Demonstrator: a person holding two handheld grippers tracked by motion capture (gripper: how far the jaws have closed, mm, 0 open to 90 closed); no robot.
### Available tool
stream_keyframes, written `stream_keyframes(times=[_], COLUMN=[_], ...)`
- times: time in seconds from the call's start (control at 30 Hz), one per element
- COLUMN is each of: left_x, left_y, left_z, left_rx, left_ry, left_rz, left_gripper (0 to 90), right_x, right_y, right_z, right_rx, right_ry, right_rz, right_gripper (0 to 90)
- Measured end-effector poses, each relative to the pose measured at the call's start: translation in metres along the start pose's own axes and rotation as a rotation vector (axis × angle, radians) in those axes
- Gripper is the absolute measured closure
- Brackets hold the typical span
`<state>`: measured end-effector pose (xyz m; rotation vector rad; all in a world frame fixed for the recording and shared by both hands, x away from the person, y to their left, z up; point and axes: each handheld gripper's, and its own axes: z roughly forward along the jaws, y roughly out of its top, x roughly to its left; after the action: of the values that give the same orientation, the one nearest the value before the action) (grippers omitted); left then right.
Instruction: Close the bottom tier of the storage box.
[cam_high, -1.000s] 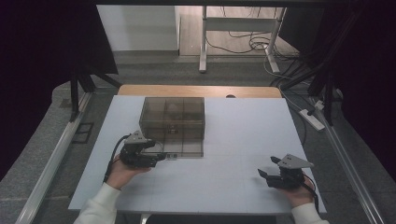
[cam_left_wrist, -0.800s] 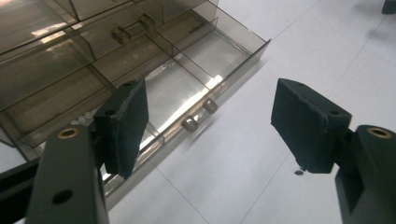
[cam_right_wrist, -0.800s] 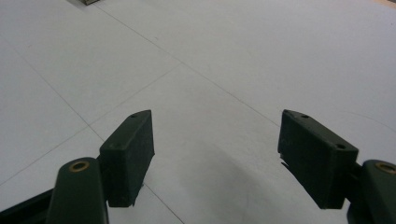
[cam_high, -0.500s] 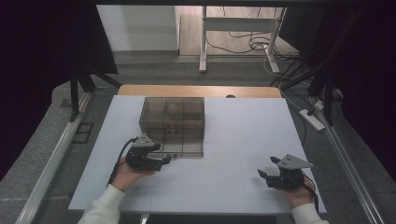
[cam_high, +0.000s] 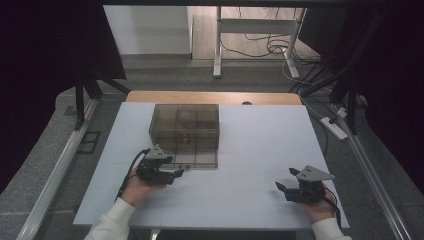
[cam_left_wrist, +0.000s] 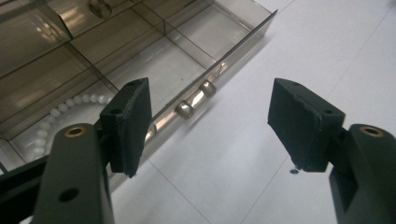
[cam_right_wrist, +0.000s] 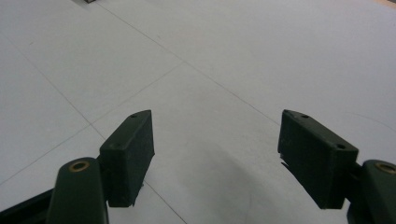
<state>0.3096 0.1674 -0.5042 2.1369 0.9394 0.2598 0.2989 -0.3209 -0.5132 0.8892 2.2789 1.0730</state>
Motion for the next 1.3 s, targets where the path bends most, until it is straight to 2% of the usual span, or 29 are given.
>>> stream_keyframes(times=[0.27, 0.4, 0.53, 0.77, 1.03, 1.3], left_x=[0.001, -0.001, -0.003, -0.002, 0.001, 0.002], left_y=[-0.003, -0.004, -0.007, -0.011, -0.014, -0.014], left_z=[0.006, 0.005, 0.006, 0.012, 0.016, 0.022], left_rx=[0.042, 0.044, 0.055, 0.103, 0.104, 0.100], left_ry=[0.006, -0.003, -0.006, -0.006, 0.037, 0.071], left_rz=[0.004, 0.014, 0.030, 0.051, 0.031, 0.037], left_gripper=[33.1, 39.5, 56.9, 87.3, 88.8, 88.8], right_x=[0.000, 0.000, 0.000, 0.001, 0.001, 0.001], right_y=[0.000, 0.000, 0.000, 0.000, 0.000, 0.000], right_z=[0.000, 0.000, 0.000, 0.000, 0.000, 0.001], right_rx=[0.001, 0.001, 0.000, 0.002, 0.004, 0.006], right_ry=[-0.001, -0.002, -0.002, -0.002, -0.004, -0.002], right_rz=[-0.002, 0.000, 0.000, -0.003, 0.000, -0.003], right_gripper=[26.6, 26.6, 26.6, 26.6, 26.6, 26.6])
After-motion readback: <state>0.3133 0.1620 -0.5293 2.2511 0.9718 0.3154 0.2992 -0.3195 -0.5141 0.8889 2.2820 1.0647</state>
